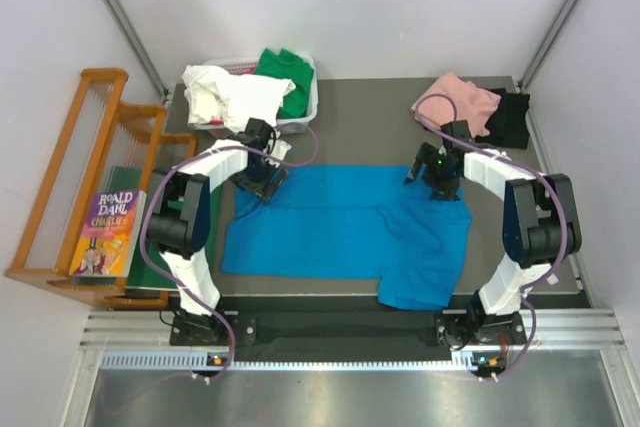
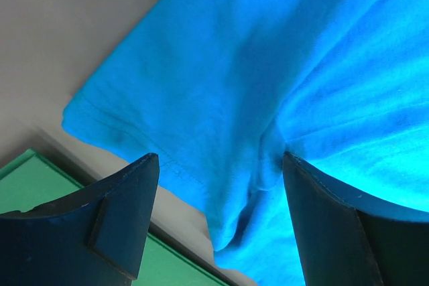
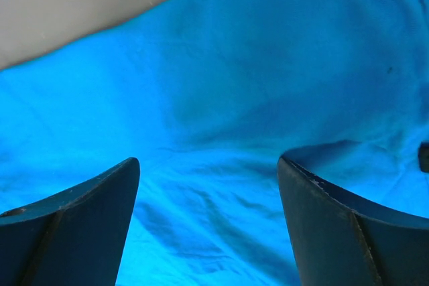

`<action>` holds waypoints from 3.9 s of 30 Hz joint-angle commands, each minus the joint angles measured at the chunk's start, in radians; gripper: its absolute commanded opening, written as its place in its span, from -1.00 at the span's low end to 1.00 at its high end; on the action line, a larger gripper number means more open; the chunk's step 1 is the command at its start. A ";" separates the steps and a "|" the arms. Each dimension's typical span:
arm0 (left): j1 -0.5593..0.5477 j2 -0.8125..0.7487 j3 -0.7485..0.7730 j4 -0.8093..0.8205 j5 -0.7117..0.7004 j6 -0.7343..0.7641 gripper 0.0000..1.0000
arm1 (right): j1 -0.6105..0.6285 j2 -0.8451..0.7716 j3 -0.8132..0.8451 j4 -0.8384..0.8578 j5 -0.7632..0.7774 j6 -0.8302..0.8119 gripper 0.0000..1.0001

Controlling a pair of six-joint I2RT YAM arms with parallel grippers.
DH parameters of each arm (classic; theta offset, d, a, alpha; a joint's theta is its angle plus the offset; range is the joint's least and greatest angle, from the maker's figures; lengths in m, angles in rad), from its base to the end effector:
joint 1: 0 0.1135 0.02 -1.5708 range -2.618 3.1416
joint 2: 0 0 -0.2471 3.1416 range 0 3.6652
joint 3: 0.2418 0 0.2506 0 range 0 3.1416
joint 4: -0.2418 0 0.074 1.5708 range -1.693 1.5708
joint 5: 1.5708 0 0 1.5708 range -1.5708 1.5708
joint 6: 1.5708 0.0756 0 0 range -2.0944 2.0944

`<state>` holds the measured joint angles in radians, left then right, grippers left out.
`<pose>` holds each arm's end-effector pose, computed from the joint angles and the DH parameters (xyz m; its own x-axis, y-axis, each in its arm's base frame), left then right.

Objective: Fold and stack the t-shirts
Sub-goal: Fold the tshirt

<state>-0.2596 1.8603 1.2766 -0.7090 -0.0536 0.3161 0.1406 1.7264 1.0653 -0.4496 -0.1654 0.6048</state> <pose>0.3564 -0.0905 0.1225 -0.8080 0.5358 -0.2449 0.5190 0.8441 0.1343 0.3479 0.0618 0.1225 -0.8495 0.4462 -0.2814 0.3312 0.8663 0.3738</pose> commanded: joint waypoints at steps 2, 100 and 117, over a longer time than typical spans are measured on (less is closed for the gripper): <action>0.055 0.017 0.009 0.058 0.044 -0.025 0.58 | -0.019 -0.070 -0.007 0.017 -0.006 -0.023 0.67; 0.166 -0.391 0.101 -0.066 0.199 0.017 0.68 | -0.076 0.027 -0.014 -0.100 0.159 0.006 0.99; 0.166 -0.398 0.104 -0.076 0.192 0.031 0.69 | -0.184 0.295 0.347 -0.216 0.144 -0.094 0.99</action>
<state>-0.0895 1.5005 1.3521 -0.7956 0.1375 0.3286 -0.0170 1.9038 1.3083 -0.6609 -0.1516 0.5934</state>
